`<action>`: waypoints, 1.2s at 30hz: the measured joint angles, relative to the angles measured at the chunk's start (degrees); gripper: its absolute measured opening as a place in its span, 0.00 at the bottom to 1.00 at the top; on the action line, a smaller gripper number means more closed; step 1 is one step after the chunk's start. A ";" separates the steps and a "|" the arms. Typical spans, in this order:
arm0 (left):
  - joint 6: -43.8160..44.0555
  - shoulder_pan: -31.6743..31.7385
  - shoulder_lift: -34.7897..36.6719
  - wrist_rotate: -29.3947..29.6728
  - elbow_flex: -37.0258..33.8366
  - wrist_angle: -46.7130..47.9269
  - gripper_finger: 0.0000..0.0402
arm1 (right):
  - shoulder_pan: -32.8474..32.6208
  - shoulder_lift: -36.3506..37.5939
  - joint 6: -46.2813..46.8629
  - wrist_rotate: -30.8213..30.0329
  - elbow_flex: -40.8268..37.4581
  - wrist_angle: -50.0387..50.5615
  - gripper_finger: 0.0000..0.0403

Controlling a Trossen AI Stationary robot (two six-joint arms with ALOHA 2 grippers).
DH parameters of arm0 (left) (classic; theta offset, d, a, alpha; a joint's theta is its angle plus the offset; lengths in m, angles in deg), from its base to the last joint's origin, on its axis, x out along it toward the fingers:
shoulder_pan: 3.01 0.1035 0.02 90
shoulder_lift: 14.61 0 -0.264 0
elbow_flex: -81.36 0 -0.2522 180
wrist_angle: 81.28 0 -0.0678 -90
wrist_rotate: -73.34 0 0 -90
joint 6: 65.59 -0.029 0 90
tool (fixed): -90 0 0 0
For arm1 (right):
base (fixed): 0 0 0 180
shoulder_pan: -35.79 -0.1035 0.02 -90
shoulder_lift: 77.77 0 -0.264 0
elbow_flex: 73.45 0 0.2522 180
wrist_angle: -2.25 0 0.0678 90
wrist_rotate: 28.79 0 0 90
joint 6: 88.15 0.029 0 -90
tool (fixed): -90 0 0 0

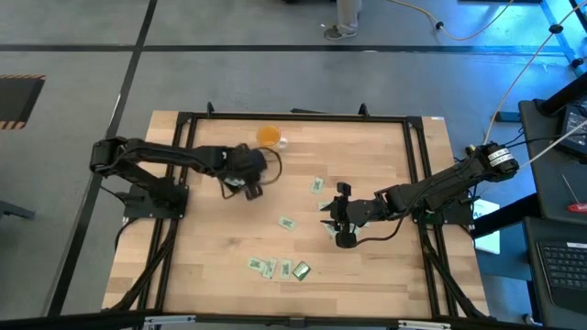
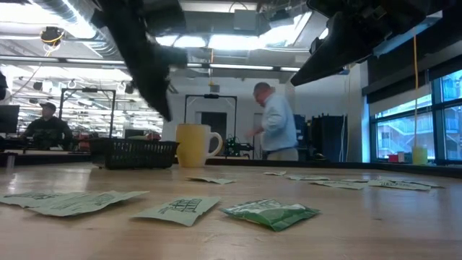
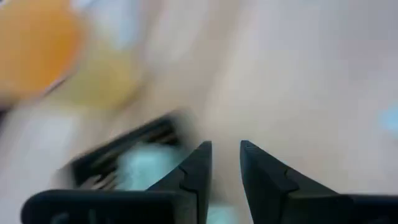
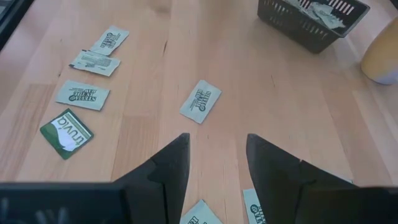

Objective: Pick and place Stevia / Truvia into bins
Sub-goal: Put the green stevia packet into the black bin

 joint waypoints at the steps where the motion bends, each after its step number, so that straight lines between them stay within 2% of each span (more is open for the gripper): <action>1: -1.35 -1.15 0.03 -2.86 0.00 -2.58 0.20 | 0.00 0.00 0.00 0.00 0.00 0.00 0.40; 4: -4.13 -4.26 -0.27 -9.06 0.03 -9.37 0.19 | 0.00 0.00 0.00 0.00 0.00 0.00 0.40; 6: -6.45 -6.43 -1.16 -10.72 0.13 -12.28 0.19 | 0.00 0.00 0.00 0.00 0.00 0.00 0.40; 12: -12.02 -12.49 -5.99 -11.01 0.04 -14.12 0.21 | 0.00 0.00 0.00 0.00 0.00 0.13 0.40; 19: -14.58 -16.96 -14.02 -11.01 0.07 -23.71 0.24 | 0.00 0.00 -0.06 0.00 0.00 -0.08 0.40; 29: -14.40 -17.74 -22.91 -10.92 0.09 -26.90 0.22 | 0.00 0.00 -0.05 0.00 0.00 -0.07 0.40; 36: -12.28 -17.71 -25.34 -11.03 0.37 -26.71 0.21 | 0.00 0.00 -0.18 0.00 0.00 -0.04 0.40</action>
